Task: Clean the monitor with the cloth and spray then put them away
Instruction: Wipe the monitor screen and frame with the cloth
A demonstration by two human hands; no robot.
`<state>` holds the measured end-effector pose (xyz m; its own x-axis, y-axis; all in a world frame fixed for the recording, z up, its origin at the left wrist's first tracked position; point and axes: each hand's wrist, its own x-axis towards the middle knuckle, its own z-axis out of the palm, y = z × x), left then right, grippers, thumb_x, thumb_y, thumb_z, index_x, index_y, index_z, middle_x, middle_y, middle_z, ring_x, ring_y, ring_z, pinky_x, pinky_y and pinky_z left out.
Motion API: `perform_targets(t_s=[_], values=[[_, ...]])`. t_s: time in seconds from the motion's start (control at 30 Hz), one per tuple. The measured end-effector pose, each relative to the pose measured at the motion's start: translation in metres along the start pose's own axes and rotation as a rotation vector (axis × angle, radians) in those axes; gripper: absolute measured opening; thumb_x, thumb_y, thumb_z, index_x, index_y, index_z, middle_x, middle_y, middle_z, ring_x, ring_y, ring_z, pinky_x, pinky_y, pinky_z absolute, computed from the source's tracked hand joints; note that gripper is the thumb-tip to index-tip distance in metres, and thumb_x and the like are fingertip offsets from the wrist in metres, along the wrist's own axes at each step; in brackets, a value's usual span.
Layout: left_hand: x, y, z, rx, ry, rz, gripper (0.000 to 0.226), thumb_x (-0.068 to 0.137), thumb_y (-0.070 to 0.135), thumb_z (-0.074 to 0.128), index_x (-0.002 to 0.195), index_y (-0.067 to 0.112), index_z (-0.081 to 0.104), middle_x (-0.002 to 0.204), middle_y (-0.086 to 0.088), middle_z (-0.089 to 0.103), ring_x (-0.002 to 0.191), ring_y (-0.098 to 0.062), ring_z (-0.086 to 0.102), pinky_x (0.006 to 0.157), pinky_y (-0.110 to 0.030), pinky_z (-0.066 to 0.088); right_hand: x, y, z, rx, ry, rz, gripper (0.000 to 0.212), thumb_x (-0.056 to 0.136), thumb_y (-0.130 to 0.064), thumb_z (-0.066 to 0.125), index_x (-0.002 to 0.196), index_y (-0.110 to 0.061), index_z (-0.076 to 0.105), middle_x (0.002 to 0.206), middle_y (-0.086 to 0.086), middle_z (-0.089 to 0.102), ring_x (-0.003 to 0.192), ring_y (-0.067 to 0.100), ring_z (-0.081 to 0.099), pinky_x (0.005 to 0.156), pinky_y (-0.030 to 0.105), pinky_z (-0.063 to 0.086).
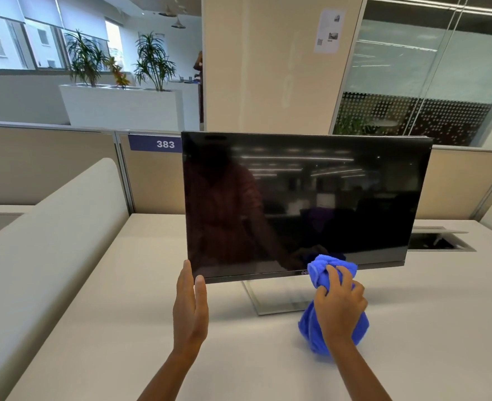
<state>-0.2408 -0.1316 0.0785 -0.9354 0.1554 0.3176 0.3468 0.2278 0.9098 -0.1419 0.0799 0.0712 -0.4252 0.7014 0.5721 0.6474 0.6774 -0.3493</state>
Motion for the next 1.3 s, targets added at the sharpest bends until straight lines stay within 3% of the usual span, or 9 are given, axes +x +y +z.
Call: perform_targets(t_s=[0.4,0.53,0.6,0.73,0.87,0.93,1.03,1.13,1.3], values=[[0.006,-0.002,-0.003,-0.022,-0.046,-0.073,0.05,0.097,0.03,0.024,0.144,0.015,0.024,0.151,-0.006,0.031,0.139,-0.021,0.03,0.111,-0.029,0.023,-0.069,-0.146,-0.007,-0.045,-0.281,-0.395,0.041,0.038,-0.033,0.085,0.075,-0.024,0.071,0.081,-0.002,0.07,0.066,0.017,0.065,0.053,0.03,0.053],[0.007,-0.002,-0.011,-0.079,-0.082,-0.133,0.045,0.099,0.027,0.025,0.143,0.018,0.028,0.146,-0.009,0.039,0.133,-0.026,0.038,0.11,-0.038,0.029,-0.082,-0.181,-0.003,-0.074,-0.453,-0.484,0.042,0.086,-0.036,0.06,0.122,-0.018,0.048,0.126,0.01,0.052,0.113,0.03,0.05,0.092,0.043,0.043],[0.009,-0.004,-0.018,-0.094,-0.112,-0.129,0.043,0.099,0.027,0.023,0.141,0.018,0.03,0.144,-0.008,0.041,0.13,-0.024,0.04,0.11,-0.038,0.029,-0.083,-0.177,-0.001,-0.034,-0.403,-0.502,0.04,0.087,-0.039,0.057,0.122,-0.022,0.048,0.129,0.006,0.05,0.114,0.026,0.049,0.093,0.04,0.042],[0.013,-0.002,-0.025,-0.121,-0.146,-0.111,0.04,0.1,0.019,0.022,0.138,0.017,0.034,0.139,-0.008,0.044,0.117,-0.016,0.044,0.103,-0.031,0.032,-0.082,-0.153,0.0,0.245,-0.628,-0.462,0.036,0.091,-0.026,0.044,0.127,-0.027,0.045,0.141,-0.005,0.036,0.12,0.018,0.037,0.1,0.033,0.031],[0.007,0.007,-0.022,-0.123,-0.082,-0.103,0.041,0.1,0.021,0.02,0.138,0.015,0.035,0.136,-0.004,0.043,0.115,-0.014,0.042,0.098,-0.027,0.031,-0.077,-0.127,-0.005,0.636,-0.664,-0.287,0.039,0.087,-0.014,0.05,0.122,-0.029,0.05,0.135,-0.008,0.041,0.117,0.011,0.041,0.102,0.021,0.033],[0.001,0.014,-0.019,-0.123,0.014,-0.071,0.048,0.096,0.033,0.018,0.135,0.016,0.039,0.131,0.003,0.043,0.114,-0.007,0.038,0.098,-0.025,0.03,-0.073,-0.116,-0.012,0.863,-0.723,-0.123,0.039,0.087,-0.003,0.051,0.114,-0.031,0.047,0.127,-0.004,0.046,0.113,0.013,0.047,0.103,0.024,0.04],[-0.007,0.021,-0.01,-0.062,0.074,0.0,0.034,0.097,0.02,0.032,0.128,0.013,0.046,0.12,0.006,0.043,0.111,-0.008,0.042,0.096,-0.026,0.034,-0.063,-0.103,-0.022,1.088,-0.855,0.148,0.039,0.091,0.0,0.045,0.117,-0.029,0.042,0.124,0.001,0.05,0.105,0.017,0.056,0.091,0.027,0.05],[-0.016,0.028,0.005,-0.056,0.033,0.007,0.027,0.094,0.007,0.042,0.118,0.015,0.05,0.112,0.006,0.048,0.102,-0.012,0.05,0.089,-0.022,0.04,-0.054,-0.088,-0.03,1.256,-0.922,0.334,0.032,0.095,-0.006,0.039,0.121,-0.025,0.042,0.118,0.007,0.059,0.092,0.019,0.061,0.076,0.025,0.053],[-0.033,0.046,0.032,-0.067,-0.172,-0.037,0.011,0.092,0.016,0.049,0.09,0.027,0.051,0.095,0.008,0.056,0.086,-0.003,0.057,0.062,-0.008,0.045,-0.043,-0.065,-0.047,1.582,-0.934,0.585,0.029,0.095,-0.01,0.035,0.116,-0.01,0.055,0.09,0.018,0.063,0.075,0.027,0.06,0.068,0.033,0.051]])
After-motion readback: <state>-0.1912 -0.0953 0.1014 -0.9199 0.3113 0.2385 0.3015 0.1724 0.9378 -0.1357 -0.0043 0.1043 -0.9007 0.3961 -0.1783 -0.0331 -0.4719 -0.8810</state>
